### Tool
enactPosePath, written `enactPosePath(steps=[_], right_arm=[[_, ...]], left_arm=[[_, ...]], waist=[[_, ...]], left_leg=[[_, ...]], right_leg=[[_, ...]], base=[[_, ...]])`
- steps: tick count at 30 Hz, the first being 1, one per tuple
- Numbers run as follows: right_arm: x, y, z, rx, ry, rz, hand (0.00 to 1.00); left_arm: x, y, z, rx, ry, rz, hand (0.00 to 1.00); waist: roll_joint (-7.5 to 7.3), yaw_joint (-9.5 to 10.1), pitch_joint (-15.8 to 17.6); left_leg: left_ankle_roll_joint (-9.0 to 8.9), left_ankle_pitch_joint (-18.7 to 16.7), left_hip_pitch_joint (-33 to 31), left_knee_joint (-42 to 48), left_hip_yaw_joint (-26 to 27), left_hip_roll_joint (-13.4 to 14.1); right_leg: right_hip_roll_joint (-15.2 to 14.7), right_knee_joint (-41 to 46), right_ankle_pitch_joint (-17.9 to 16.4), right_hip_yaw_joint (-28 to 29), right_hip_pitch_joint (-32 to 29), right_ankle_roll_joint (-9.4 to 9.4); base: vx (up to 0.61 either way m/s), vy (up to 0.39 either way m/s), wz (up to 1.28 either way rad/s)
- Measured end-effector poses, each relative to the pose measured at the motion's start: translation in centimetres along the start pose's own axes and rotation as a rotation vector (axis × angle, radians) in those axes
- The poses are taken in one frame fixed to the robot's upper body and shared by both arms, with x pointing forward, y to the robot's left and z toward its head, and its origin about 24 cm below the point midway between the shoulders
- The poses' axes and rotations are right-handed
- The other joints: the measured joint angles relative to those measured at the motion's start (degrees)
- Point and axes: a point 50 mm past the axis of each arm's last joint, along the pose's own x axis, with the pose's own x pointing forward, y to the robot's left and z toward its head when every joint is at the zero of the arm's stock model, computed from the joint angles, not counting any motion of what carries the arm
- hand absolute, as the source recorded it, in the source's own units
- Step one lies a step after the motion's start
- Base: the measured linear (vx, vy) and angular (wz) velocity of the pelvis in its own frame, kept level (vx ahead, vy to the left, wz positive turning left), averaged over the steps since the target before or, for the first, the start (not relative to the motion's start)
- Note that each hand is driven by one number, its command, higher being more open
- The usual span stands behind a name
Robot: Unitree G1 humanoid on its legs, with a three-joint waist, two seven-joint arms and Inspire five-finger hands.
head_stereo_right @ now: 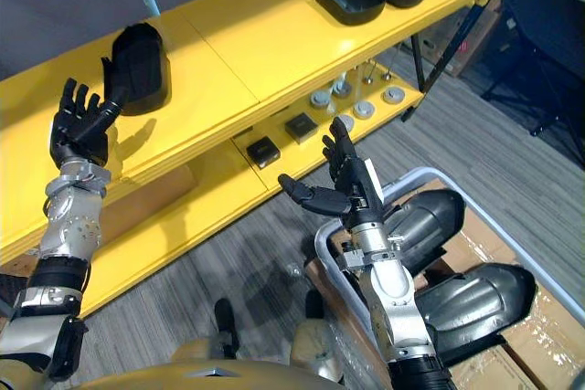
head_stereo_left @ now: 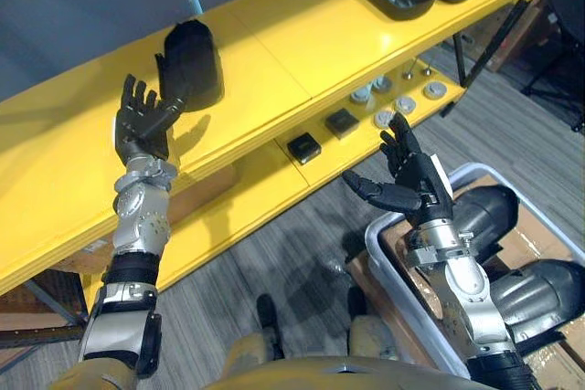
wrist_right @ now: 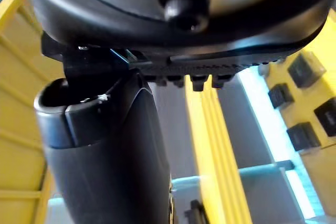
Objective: Walk over and take three plastic housings, then place them on the shelf
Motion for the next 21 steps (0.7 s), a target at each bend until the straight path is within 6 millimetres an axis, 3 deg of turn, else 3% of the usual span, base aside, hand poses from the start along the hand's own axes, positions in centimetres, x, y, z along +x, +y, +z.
enactPosePath(steps=[9, 15, 21], right_arm=[[0.9, 0.8, 1.9, 0.008, -0.090, 0.018, 1.00], [0.9, 0.9, 2.0, 0.009, -0.094, 0.020, 1.00], [0.8, 0.9, 1.8, 0.010, -0.085, 0.023, 1.00]], left_arm=[[1.6, -0.8, 2.4, -0.019, -0.074, 0.081, 1.00], [2.2, -1.8, 3.4, -0.084, -0.093, -0.040, 1.00], [2.2, -2.2, 2.9, -0.158, -0.040, -0.152, 1.00]], waist=[[-0.22, 0.07, 5.0], [-0.60, 0.20, 6.1], [-0.60, 0.06, 6.3]], left_leg=[[0.55, 0.5, -1.5, 0.1, -0.2, -0.5], [0.55, 0.5, -1.6, 0.1, -0.2, -0.6], [0.65, 0.6, -1.2, 0.1, 0.0, -0.5]], right_leg=[[-0.1, 0.8, 0.1, 0.0, -1.8, 0.20], [-0.1, 1.0, -0.1, 0.0, -2.0, -0.01], [-0.2, 1.8, -0.3, 0.1, -2.1, -0.18]], base=[[0.02, 0.000, 0.02], [0.00, 0.000, 0.00], [0.00, 0.000, 0.00]])
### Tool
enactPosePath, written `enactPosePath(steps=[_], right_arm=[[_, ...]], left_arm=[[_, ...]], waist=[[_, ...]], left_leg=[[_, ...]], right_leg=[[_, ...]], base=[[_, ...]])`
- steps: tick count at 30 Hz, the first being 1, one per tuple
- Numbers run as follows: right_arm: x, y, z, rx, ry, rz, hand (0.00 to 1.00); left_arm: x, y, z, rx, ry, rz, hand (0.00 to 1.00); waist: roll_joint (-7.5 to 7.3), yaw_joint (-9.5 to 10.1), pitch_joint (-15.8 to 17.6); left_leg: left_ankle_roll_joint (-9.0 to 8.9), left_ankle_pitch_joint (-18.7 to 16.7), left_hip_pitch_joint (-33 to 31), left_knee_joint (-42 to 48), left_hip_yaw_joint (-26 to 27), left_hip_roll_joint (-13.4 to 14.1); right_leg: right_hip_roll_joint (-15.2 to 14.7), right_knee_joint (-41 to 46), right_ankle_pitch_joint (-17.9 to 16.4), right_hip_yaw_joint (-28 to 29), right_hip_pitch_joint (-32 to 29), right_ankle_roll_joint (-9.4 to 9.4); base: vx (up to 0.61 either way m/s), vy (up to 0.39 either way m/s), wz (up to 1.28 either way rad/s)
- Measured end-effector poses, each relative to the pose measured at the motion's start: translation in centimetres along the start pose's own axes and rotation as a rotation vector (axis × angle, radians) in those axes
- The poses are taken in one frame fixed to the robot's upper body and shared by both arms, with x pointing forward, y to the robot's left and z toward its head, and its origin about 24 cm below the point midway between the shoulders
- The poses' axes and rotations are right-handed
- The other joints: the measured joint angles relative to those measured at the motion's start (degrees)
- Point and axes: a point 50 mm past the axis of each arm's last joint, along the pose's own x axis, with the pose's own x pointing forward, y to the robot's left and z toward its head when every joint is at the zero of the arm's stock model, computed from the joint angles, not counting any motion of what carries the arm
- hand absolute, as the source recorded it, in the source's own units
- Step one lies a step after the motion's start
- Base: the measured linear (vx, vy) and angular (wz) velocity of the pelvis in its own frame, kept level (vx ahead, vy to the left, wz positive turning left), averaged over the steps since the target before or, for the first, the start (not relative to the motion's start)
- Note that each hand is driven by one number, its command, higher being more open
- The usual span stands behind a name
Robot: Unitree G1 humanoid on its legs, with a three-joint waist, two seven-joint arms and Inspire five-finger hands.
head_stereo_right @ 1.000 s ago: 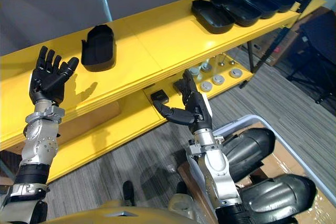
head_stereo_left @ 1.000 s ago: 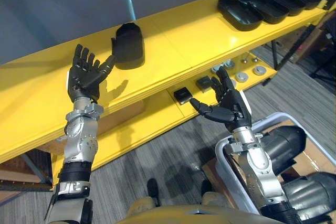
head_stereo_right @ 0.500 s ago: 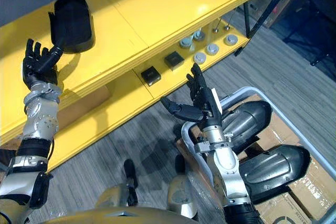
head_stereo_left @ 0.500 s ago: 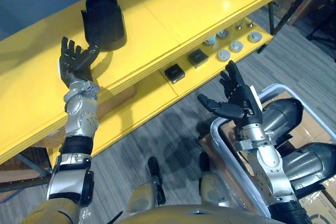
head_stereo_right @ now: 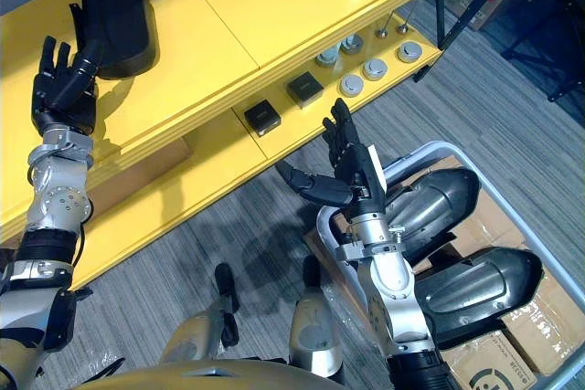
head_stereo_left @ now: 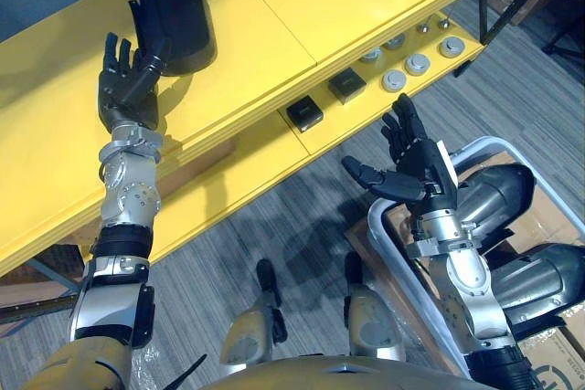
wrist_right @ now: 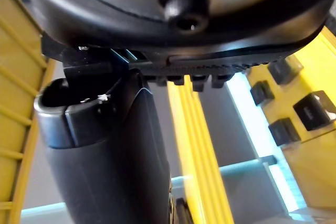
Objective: Walk over and take three plastic housings, then place them on the shelf
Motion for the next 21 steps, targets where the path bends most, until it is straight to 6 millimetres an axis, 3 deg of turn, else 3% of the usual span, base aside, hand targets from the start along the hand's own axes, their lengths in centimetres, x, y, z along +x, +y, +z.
enactPosePath(steps=[21], right_arm=[[-1.0, 0.7, -1.6, 0.015, 0.079, 0.074, 1.00]], left_arm=[[-1.8, 1.8, -1.8, 0.003, 0.139, -0.141, 1.00]], waist=[[0.78, -1.26, -0.5]], left_leg=[[-0.34, -0.4, 1.9, -0.1, 1.1, 0.1]], right_leg=[[-0.3, -0.5, 0.5, 1.1, 1.5, 0.63]], base=[[0.00, 0.001, -0.03]])
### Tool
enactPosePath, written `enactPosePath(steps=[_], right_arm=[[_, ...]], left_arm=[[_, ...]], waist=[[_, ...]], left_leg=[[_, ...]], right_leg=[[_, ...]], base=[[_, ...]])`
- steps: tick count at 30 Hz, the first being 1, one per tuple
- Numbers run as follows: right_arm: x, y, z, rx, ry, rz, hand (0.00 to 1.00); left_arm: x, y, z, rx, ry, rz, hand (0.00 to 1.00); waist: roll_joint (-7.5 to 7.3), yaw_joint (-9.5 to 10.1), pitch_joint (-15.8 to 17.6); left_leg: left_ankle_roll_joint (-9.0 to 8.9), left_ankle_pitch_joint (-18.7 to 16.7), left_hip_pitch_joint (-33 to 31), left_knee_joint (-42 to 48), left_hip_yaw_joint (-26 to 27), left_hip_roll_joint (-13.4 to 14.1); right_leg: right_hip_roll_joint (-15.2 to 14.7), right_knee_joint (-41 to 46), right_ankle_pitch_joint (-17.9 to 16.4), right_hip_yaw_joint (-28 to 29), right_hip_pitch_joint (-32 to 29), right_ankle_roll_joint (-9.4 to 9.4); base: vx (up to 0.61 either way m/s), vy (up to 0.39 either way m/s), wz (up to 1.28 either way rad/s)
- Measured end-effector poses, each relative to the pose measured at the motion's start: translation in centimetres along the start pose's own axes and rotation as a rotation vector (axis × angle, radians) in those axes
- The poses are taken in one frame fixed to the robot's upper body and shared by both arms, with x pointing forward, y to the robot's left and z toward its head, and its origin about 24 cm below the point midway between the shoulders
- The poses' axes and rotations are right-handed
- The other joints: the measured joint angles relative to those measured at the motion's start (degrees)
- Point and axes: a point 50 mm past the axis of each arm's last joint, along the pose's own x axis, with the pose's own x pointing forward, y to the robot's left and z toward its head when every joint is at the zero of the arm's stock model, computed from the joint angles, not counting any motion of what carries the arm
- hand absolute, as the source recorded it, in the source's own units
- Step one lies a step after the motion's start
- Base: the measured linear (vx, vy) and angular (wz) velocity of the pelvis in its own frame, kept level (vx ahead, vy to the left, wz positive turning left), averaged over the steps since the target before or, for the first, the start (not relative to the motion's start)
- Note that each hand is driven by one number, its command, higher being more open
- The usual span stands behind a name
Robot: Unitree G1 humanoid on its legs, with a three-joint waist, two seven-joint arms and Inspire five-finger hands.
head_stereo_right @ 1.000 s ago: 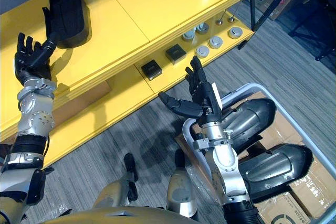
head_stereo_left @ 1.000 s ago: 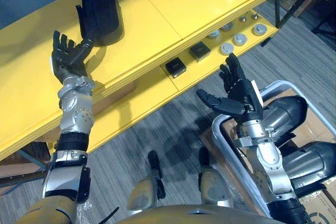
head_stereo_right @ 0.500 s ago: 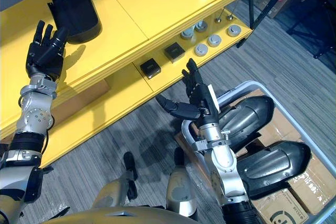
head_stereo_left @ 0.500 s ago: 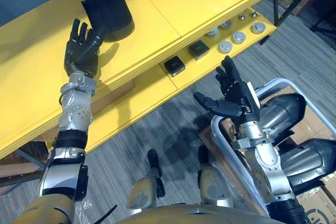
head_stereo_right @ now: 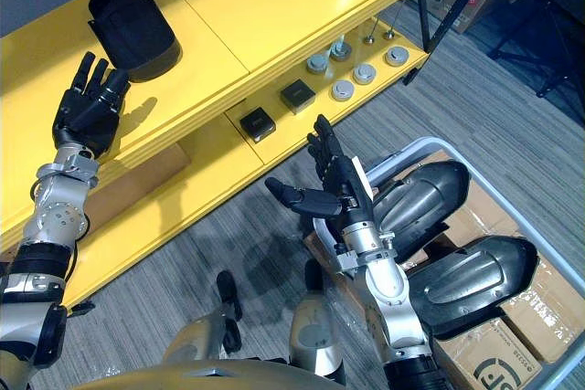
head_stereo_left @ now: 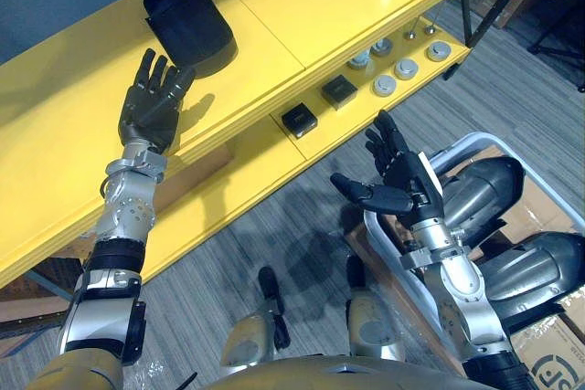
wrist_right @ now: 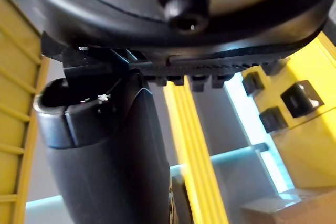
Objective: Walk over and take three plastic housings, then place them on the shelf
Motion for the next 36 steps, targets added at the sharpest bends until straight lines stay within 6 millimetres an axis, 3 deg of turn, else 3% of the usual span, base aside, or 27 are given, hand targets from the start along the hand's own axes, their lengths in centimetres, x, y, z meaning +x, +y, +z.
enactPosePath(steps=[10, 14, 17, 19, 21, 25, 27, 31, 36], right_arm=[[-0.2, -0.1, -0.1, -0.020, 0.010, -0.006, 1.00], [-0.3, -0.3, -0.1, -0.022, 0.012, -0.051, 1.00], [-1.0, -0.9, -0.4, -0.023, 0.028, -0.110, 1.00], [-2.4, -1.7, -0.9, -0.050, 0.062, -0.188, 1.00], [-3.3, -2.1, -1.2, -0.049, 0.080, -0.238, 1.00], [-4.3, -2.9, -1.3, -0.045, 0.080, -0.326, 1.00], [-4.5, -2.9, -1.2, -0.030, 0.066, -0.358, 1.00], [-5.3, -2.8, -1.4, 0.003, 0.069, -0.430, 1.00], [-6.5, -2.5, -0.8, -0.015, 0.063, -0.512, 1.00]], left_arm=[[-0.7, 0.6, -0.8, -0.009, 0.031, 0.044, 1.00], [-0.9, 1.8, -0.1, 0.075, -0.036, 0.229, 1.00], [-2.4, 3.9, 2.2, 0.209, -0.186, 0.452, 1.00], [-4.8, 5.2, 3.8, 0.315, -0.296, 0.587, 1.00], [-6.6, 5.3, 4.1, 0.369, -0.348, 0.625, 1.00], [-9.9, 2.6, 3.6, 0.385, -0.478, 0.614, 1.00], [-11.7, 0.2, 3.3, 0.376, -0.531, 0.560, 1.00], [-13.2, -4.0, 1.8, 0.305, -0.506, 0.375, 1.00], [-13.2, -8.8, -1.5, 0.201, -0.376, 0.079, 1.00]], waist=[[0.92, -0.11, -0.8], [1.09, -0.25, -1.3], [0.79, -0.26, -2.3], [0.55, -0.04, -3.7], [0.52, 0.20, -5.6], [0.00, 1.85, -8.3], [-0.27, 2.09, -9.7], [-0.33, 3.00, -11.2], [-0.98, 2.21, -12.3]], left_leg=[[0.21, 0.1, 0.8, 0.0, 0.0, -0.1], [0.16, 0.0, 0.8, 0.0, 0.2, 0.0], [-0.01, -0.2, 0.9, 0.0, 0.6, 0.4], [-0.07, -0.6, 2.0, 0.0, 0.5, 0.3], [-0.21, -0.8, 2.3, 0.0, 0.1, 0.5], [-0.61, -1.4, 3.9, -0.2, -0.7, 0.8], [-1.13, -1.9, 4.2, -0.2, -1.1, 0.9], [-0.94, -2.0, 4.9, -0.2, -1.2, 0.8], [-0.90, -1.9, 5.0, -0.2, -0.5, 0.9]], right_leg=[[0.0, -1.7, 0.4, -0.1, 1.7, 0.34], [0.1, -2.1, 0.6, 0.0, 1.7, 0.33], [0.4, -3.5, 1.2, 0.0, 2.3, 0.23], [0.8, -4.4, 1.3, -0.4, 3.8, 0.08], [0.9, -5.1, 1.3, -0.9, 4.7, 0.02], [1.3, -5.9, 0.7, -2.3, 7.3, -0.69], [1.4, -6.1, 0.1, -3.0, 7.7, -1.03], [1.3, -6.3, 0.1, -3.1, 8.6, -0.97], [1.3, -6.3, 0.1, -2.6, 8.1, -0.86]], base=[[0.00, 0.000, 0.00], [0.00, -0.005, -0.03], [0.03, -0.023, -0.07], [0.05, -0.021, 0.03], [0.07, -0.025, 0.10], [0.01, -0.024, 0.12], [-0.05, -0.010, 0.15], [-0.02, 0.006, 0.01], [-0.02, 0.004, -0.07]])
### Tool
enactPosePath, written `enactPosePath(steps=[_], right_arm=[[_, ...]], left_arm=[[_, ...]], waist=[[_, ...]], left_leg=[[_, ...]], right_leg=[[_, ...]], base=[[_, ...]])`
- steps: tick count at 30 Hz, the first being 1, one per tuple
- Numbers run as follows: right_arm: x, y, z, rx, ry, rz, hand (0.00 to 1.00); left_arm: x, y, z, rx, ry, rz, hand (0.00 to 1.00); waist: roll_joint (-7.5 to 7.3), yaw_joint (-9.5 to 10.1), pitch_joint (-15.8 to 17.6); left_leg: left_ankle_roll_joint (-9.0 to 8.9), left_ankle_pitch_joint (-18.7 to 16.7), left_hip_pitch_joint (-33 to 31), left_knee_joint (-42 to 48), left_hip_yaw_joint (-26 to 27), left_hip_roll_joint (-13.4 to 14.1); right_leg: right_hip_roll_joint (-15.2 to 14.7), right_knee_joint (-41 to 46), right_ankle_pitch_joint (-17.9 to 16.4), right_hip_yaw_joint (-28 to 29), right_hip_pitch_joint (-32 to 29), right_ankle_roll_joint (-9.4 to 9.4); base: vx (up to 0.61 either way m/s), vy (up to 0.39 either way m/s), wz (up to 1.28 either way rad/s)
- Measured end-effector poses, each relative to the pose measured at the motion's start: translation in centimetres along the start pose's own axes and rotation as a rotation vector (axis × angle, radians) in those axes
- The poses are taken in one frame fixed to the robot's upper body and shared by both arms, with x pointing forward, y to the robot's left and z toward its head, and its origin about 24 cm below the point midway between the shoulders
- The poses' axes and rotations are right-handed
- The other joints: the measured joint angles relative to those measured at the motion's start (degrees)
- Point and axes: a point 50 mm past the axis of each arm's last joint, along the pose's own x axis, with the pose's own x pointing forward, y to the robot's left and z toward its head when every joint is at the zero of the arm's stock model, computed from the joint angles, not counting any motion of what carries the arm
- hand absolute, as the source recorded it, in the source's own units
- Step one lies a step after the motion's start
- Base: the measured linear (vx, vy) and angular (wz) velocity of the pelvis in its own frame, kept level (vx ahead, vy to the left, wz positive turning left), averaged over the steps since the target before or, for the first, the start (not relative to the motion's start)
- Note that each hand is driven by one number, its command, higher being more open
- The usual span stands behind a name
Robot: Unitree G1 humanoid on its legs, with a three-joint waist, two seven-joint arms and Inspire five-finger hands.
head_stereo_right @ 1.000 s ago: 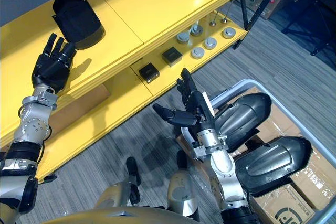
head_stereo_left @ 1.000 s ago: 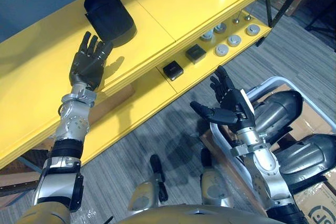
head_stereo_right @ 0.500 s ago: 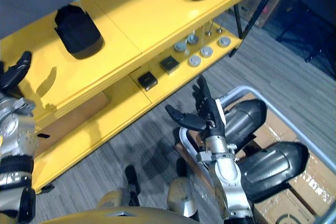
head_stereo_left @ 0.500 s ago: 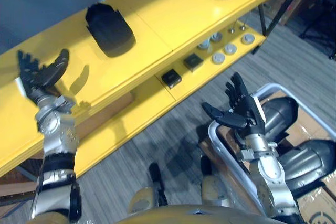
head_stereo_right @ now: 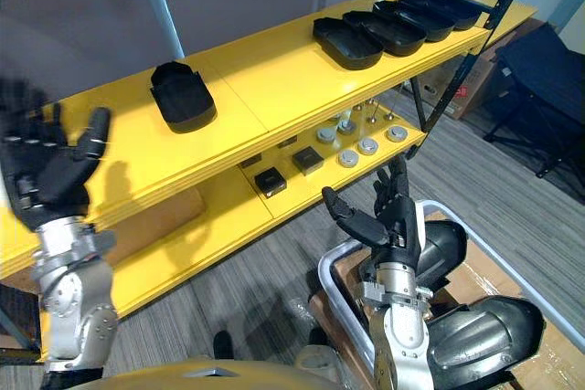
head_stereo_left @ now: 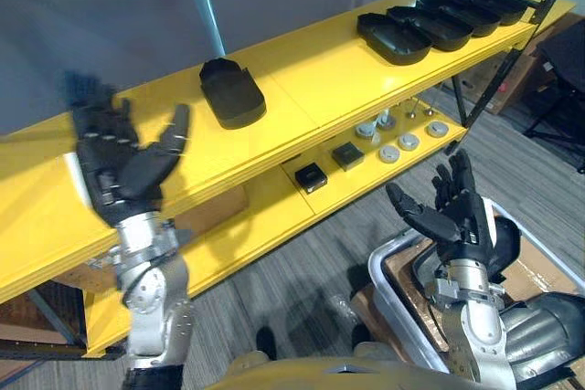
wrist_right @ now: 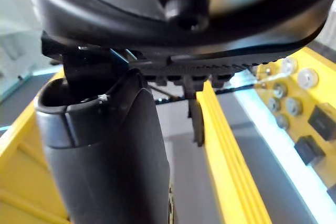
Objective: Walk over and take three plastic housings, then place them on the shelf
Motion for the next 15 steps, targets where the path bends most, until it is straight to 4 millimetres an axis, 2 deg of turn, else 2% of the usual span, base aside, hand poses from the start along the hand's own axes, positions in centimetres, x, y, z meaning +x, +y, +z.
enactPosePath(steps=[3, 4, 7, 10, 12, 13, 15], right_arm=[[-0.8, -0.5, 0.8, 0.003, -0.018, -0.051, 1.00], [-1.0, -0.8, 1.2, -0.003, -0.029, -0.064, 1.00], [-1.5, -1.5, 1.2, -0.011, -0.021, -0.092, 1.00], [-2.0, -1.9, 1.0, -0.008, -0.002, -0.101, 1.00], [-2.1, -2.0, 1.0, 0.019, 0.000, -0.094, 1.00], [-2.0, -1.9, 1.0, 0.018, -0.002, -0.082, 1.00], [-0.9, -1.1, 1.5, -0.004, -0.032, 0.030, 1.00]], left_arm=[[-1.1, -2.5, -1.2, -0.074, 0.078, -0.144, 1.00], [-1.7, -3.8, -1.7, -0.110, 0.113, -0.209, 1.00], [-2.4, -5.4, -3.1, -0.148, 0.202, -0.296, 1.00], [-2.7, -5.9, -4.3, -0.145, 0.264, -0.327, 1.00], [-2.8, -6.1, -4.5, -0.143, 0.282, -0.328, 1.00], [-2.7, -5.9, -4.4, -0.136, 0.282, -0.320, 1.00], [-2.5, -5.3, -4.4, -0.117, 0.278, -0.249, 1.00]], waist=[[-0.67, -1.16, -0.5], [-1.07, -2.21, -0.7], [-1.78, -4.29, -1.3], [-1.61, -5.88, -1.6], [-1.17, -6.16, -2.1], [-1.31, -6.03, -2.0], [-1.04, -3.49, -2.0]], left_leg=[[0.04, -0.3, 0.0, 0.0, 2.3, 0.1], [0.07, -0.6, 0.0, 0.0, 4.2, 0.2], [-0.07, -1.7, 1.1, 0.0, 8.3, 0.5], [-0.49, -2.6, 2.7, 0.0, 10.8, 0.8], [-1.08, -3.9, 3.0, 0.8, 12.1, 1.1], [-1.71, -4.8, 2.3, 2.8, 11.3, 1.0], [-0.20, -13.0, -3.5, 16.1, -1.3, 1.7]], right_leg=[[0.1, 0.1, 0.2, 2.3, -1.5, 0.32], [0.2, 0.4, 0.3, 4.3, -2.7, 0.47], [0.4, 0.7, 0.8, 8.1, -3.8, 1.30], [0.9, 0.8, 0.9, 10.8, -3.8, 1.46], [1.9, 1.5, 1.2, 13.9, -5.2, 1.73], [2.1, 1.8, 1.2, 14.7, -6.0, 1.73], [3.9, 2.7, 1.2, 18.5, -7.8, 1.24]], base=[[-0.01, 0.015, -0.42], [0.00, 0.023, -0.59], [0.04, 0.015, -0.73], [0.05, 0.013, -0.59], [0.07, -0.008, -0.59], [0.05, -0.014, -0.57], [0.03, -0.009, -1.00]])
